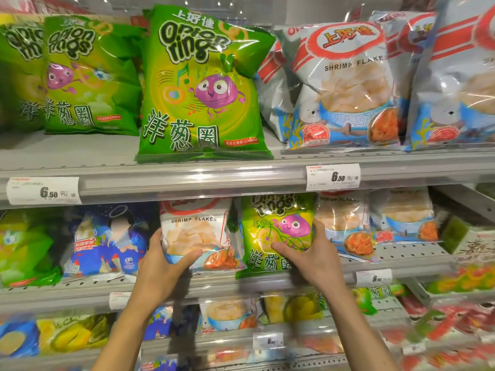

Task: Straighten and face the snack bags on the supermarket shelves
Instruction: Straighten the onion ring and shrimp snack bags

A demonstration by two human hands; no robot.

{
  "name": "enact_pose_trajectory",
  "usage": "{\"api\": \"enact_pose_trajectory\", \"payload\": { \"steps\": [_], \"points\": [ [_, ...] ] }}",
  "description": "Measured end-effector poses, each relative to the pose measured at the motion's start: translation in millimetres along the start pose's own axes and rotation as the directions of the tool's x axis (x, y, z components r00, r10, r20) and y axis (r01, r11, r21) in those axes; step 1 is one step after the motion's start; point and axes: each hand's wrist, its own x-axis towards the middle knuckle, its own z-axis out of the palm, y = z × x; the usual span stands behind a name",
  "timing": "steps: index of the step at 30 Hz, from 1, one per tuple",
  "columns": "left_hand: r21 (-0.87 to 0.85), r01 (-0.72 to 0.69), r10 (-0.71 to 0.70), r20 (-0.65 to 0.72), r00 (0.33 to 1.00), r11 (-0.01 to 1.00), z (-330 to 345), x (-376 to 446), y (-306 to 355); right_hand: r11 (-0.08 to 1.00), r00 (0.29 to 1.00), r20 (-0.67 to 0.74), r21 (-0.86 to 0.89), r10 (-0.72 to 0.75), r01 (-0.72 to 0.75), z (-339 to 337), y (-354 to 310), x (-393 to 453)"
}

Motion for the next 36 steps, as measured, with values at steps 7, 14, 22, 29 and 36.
{"api": "enact_pose_trajectory", "payload": {
  "steps": [7, 14, 22, 29, 36],
  "points": [
    [-0.105, 0.006, 0.006, 0.109, 0.994, 0.994, -3.1, 19.3, 0.7, 0.997, 0.999, 0.001, -0.067, -0.046, 0.045, -1.4, -9.2, 2.2],
    [-0.286, -0.015, 0.016, 0.002, 1.000, 0.958, -3.3, 13.3, 4.8, 0.992, 0.984, -0.165, 0.102, -0.063, 0.080, -38.4, -2.9, -10.2],
    [-0.331, -0.111, 0.141, 0.066, 0.988, 0.937, 66.1, -2.6, 37.5, 0.973, 0.947, -0.307, 0.229, 0.092, -0.021, -84.9, 42.9, -48.2],
    [-0.302, -0.135, 0.164, 0.074, 0.984, 0.944, 128.3, -16.3, 60.3, 0.955, 0.954, -0.282, 0.297, 0.103, -0.016, -104.7, 63.4, -63.8],
    [-0.215, -0.116, 0.161, 0.205, 0.965, 0.970, 141.2, -15.3, 61.8, 0.959, 0.971, -0.227, 0.284, 0.076, -0.009, -97.0, 61.3, -81.0]
  ]
}}
